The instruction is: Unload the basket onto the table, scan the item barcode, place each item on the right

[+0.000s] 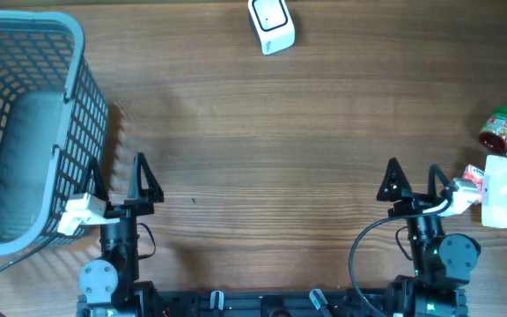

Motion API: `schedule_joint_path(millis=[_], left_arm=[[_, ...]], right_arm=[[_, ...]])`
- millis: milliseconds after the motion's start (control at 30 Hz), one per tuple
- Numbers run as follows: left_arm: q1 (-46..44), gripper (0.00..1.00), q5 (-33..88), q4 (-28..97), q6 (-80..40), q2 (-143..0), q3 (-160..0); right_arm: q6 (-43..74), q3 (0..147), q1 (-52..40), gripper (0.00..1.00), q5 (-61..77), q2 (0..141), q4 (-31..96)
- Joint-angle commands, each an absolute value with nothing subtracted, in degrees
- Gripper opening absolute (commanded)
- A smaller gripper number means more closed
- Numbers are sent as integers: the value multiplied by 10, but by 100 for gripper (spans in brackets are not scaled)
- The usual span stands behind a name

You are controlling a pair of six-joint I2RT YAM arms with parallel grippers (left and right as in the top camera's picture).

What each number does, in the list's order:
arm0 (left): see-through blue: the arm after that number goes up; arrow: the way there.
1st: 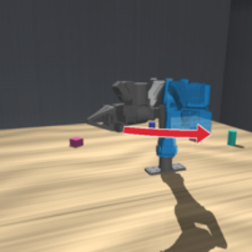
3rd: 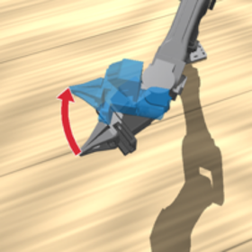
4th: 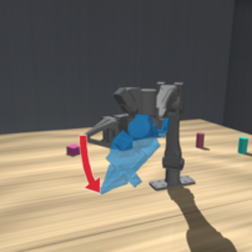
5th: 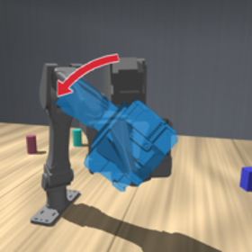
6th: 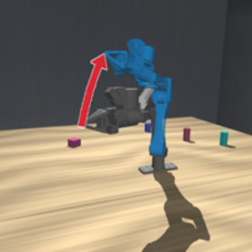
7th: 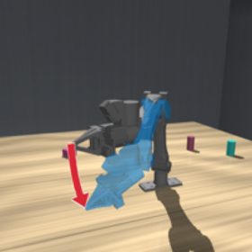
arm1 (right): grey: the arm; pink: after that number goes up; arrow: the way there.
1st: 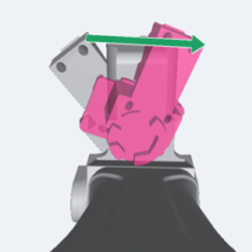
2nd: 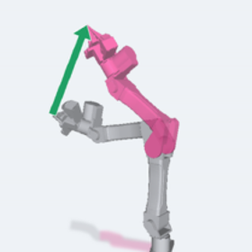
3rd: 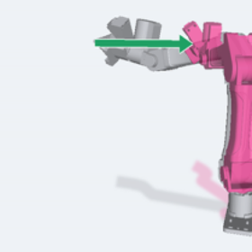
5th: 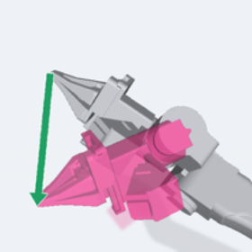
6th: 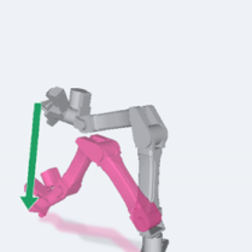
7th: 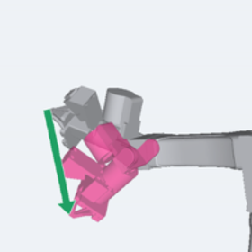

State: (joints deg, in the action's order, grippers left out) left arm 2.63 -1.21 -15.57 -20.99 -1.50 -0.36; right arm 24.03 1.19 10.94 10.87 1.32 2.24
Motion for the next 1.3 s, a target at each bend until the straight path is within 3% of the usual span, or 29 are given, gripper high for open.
schedule_joint_path(millis=[0,233,1267], left_arm=[[25,100,-20,-133,-197,-11,-4],[25,100,-17,41,-197,-13,-4],[23,100,-15,41,-197,-3,-4]], right_arm=[[271,14,109,100,81,22,17],[271,14,109,100,81,23,17],[271,14,109,100,81,2,16]])
